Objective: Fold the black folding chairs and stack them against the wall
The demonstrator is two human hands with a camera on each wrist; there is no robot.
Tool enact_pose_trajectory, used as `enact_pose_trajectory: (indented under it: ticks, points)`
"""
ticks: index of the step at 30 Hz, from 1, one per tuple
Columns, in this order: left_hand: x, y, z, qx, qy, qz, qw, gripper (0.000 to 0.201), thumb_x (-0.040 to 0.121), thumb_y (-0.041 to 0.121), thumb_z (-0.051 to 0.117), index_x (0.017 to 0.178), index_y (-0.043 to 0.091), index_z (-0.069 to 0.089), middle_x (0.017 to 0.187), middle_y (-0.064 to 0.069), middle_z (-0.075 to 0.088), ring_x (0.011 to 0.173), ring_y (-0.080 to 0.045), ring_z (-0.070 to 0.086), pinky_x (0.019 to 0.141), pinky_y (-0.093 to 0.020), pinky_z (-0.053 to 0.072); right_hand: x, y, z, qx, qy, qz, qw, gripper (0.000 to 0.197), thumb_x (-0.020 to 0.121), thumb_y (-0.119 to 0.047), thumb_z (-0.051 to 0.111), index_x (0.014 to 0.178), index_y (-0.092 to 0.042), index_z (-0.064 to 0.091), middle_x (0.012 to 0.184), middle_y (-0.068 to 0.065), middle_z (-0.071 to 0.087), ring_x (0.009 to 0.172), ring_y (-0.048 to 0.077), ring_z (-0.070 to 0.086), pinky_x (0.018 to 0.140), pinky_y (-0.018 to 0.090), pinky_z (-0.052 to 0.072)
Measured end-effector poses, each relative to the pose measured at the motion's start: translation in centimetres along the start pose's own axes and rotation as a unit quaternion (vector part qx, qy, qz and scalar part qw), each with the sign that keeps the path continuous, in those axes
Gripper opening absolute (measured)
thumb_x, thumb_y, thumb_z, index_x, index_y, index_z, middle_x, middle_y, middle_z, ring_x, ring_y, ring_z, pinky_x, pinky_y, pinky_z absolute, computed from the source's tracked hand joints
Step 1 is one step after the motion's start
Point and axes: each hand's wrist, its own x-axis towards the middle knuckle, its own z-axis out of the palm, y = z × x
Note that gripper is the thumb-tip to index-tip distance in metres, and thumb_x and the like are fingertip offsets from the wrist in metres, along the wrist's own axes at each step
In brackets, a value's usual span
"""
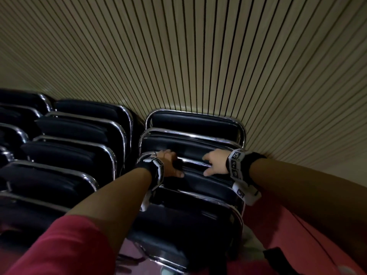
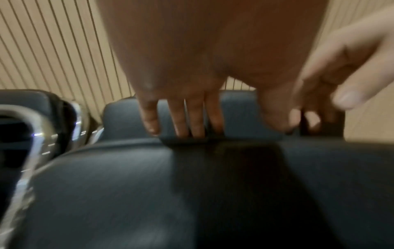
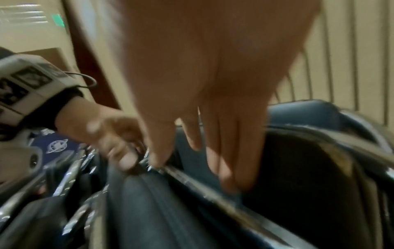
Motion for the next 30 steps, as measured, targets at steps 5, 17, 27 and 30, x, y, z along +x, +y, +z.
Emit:
enact_pose_trajectory:
  ticks: [5, 17, 27, 30]
  points:
    - [-0.6, -1.1, 1.7, 0.088, -0.003, 0.043, 0.995, 0.093, 0.064, 0.043, 0.084, 0.147, 0.031, 0.042, 0.158, -0.005, 0.024, 0.147, -0.031, 0.023, 0.115, -0.051, 0.029, 0.5, -0.6, 0.5, -0.043, -0.040, 0.011, 0.998, 0.092, 0.071, -0.067, 0.073, 0.140, -0.014, 0.043, 0.134, 0.006, 0.056, 0.116, 0.026, 0.057, 0.095, 0.042, 0.051]
    - [-1.0, 0.4, 1.9, 0.141, 0.008, -0.020, 0.990, 0.079, 0.075, 0.039, 0.077, 0.143, 0.030, 0.039, 0.138, -0.006, 0.034, 0.132, -0.029, 0.036, 0.110, -0.059, 0.030, 0.4, -2.2, 1.5, -0.146, -0.123, 0.010, 0.981, 0.094, 0.065, -0.057, 0.083, 0.136, -0.011, 0.043, 0.128, 0.008, 0.050, 0.110, 0.027, 0.055, 0.078, 0.038, 0.053]
    - [-0.8, 0.5, 1.1, 0.113, -0.017, 0.001, 0.993, 0.073, 0.073, 0.041, 0.082, 0.134, 0.023, 0.044, 0.137, -0.001, 0.051, 0.133, -0.025, 0.043, 0.116, -0.056, 0.024, -0.6, 0.2, 3.0, 0.040, -0.096, 0.028, 0.994, 0.108, 0.073, -0.033, 0.083, 0.156, -0.029, 0.014, 0.154, 0.003, 0.038, 0.128, 0.021, 0.050, 0.091, 0.031, 0.051]
    - [-0.9, 0.2, 0.4, 0.122, -0.021, 0.007, 0.992, 0.074, 0.069, 0.036, 0.084, 0.131, 0.024, 0.046, 0.134, -0.001, 0.054, 0.130, -0.025, 0.044, 0.113, -0.055, 0.027, -0.7, -0.1, 2.7, 0.047, -0.097, 0.028, 0.994, 0.107, 0.074, -0.030, 0.082, 0.157, -0.027, 0.014, 0.155, 0.004, 0.036, 0.131, 0.021, 0.048, 0.093, 0.029, 0.049]
